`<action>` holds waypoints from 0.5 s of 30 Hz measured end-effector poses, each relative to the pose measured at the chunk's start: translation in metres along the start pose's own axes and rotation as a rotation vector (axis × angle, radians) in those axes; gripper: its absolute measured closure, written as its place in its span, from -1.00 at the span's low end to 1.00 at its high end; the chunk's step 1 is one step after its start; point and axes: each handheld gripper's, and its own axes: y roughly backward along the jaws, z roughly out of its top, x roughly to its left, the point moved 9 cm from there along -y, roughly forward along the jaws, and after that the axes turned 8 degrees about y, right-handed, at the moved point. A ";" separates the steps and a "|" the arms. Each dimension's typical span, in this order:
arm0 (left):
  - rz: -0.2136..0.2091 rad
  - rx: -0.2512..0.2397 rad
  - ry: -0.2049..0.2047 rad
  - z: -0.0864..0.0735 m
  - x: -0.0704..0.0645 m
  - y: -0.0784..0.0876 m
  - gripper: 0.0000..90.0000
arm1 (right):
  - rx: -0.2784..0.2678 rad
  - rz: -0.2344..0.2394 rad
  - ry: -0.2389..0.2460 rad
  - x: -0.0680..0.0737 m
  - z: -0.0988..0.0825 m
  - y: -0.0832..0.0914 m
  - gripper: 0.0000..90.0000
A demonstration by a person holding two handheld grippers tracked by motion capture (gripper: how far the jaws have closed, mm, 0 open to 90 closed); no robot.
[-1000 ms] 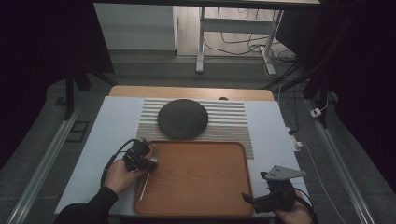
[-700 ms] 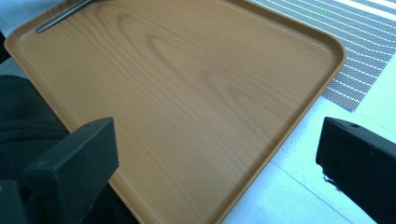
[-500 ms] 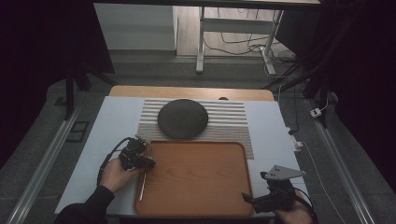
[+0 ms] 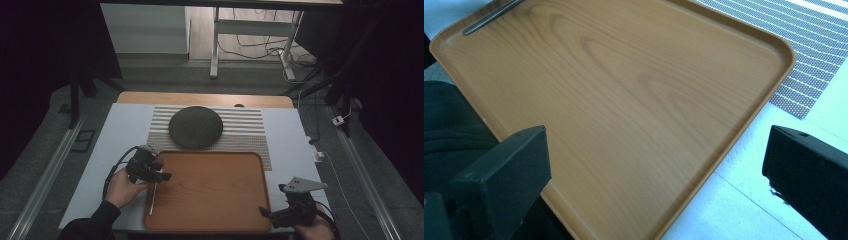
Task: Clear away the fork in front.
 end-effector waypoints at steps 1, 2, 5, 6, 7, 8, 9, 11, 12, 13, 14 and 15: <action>-0.002 -0.010 -0.003 0.001 -0.001 0.001 -0.25 | 0.000 0.000 0.000 0.000 0.000 0.000 -1.00; -0.007 -0.018 -0.007 0.001 -0.003 0.002 -0.31 | -0.001 0.000 -0.001 0.000 0.000 0.000 -1.00; -0.026 -0.041 -0.013 0.002 -0.008 0.007 -0.45 | 0.000 0.000 -0.002 0.000 0.000 0.000 -1.00; -0.025 -0.045 -0.015 0.002 -0.009 0.008 -0.49 | 0.000 0.001 -0.002 0.000 0.000 0.000 -1.00; -0.028 -0.046 -0.019 0.001 -0.011 0.010 -0.53 | 0.000 0.000 -0.002 0.000 0.000 0.000 -1.00; -0.030 -0.049 -0.022 0.000 -0.012 0.012 -0.56 | 0.000 0.000 -0.002 0.000 0.000 0.000 -1.00; -0.030 -0.053 -0.023 -0.001 -0.014 0.013 -0.57 | -0.001 0.000 -0.001 0.000 0.000 0.000 -1.00; -0.043 -0.061 -0.021 -0.004 -0.017 0.017 -0.62 | -0.001 0.000 -0.002 0.000 0.000 0.000 -1.00; -0.050 -0.070 -0.017 -0.005 -0.018 0.020 -0.65 | -0.001 -0.001 -0.002 0.000 0.000 0.000 -1.00; -0.056 -0.076 -0.017 -0.006 -0.020 0.022 -0.68 | -0.001 -0.001 -0.002 0.000 0.000 0.000 -1.00; -0.062 -0.084 -0.017 -0.007 -0.021 0.025 -0.71 | -0.001 -0.001 -0.002 0.000 0.000 0.000 -1.00; -0.065 -0.091 -0.017 -0.009 -0.022 0.028 -0.73 | -0.002 -0.001 -0.003 0.000 0.000 0.000 -1.00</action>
